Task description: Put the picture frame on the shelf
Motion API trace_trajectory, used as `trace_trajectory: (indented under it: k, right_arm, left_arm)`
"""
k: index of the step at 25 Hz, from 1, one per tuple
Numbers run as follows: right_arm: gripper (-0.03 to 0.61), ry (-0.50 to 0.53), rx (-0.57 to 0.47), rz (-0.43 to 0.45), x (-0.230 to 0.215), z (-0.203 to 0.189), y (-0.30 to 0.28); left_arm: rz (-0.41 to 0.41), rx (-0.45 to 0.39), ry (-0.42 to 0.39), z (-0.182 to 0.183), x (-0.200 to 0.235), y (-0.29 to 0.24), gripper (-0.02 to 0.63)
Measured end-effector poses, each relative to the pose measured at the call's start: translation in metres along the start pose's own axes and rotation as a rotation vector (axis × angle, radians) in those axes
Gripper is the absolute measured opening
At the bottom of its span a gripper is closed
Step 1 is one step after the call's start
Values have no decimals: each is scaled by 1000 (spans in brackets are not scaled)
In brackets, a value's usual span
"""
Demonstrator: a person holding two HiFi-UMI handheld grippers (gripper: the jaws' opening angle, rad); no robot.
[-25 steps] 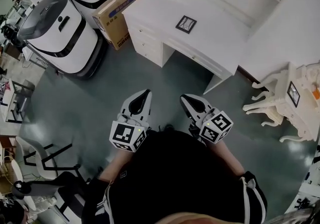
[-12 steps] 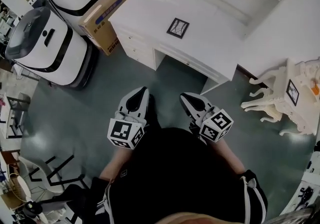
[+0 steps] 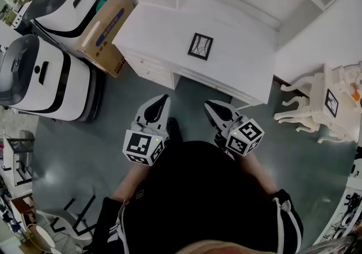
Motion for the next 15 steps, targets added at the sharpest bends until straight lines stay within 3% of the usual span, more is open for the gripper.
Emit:
trace_trajectory:
  k: [7,15]
  right_arm:
    - [18,-8,-3,-40,-24,24,-82]
    - [18,-30,-2,-78,-42,36,-138]
  left_arm:
    - [-49,28,8,20,82,-43,6]
    - [-100,73,13,31,140,-78,6]
Point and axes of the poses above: the fingertips, and each gripper's own axes: y backward along the fingers, x to its left, z out of its top, the point moved 8 cm from there along y, backward along the fingers, and after that the axes turned 3 degrees about y, right-handed, at the moved point
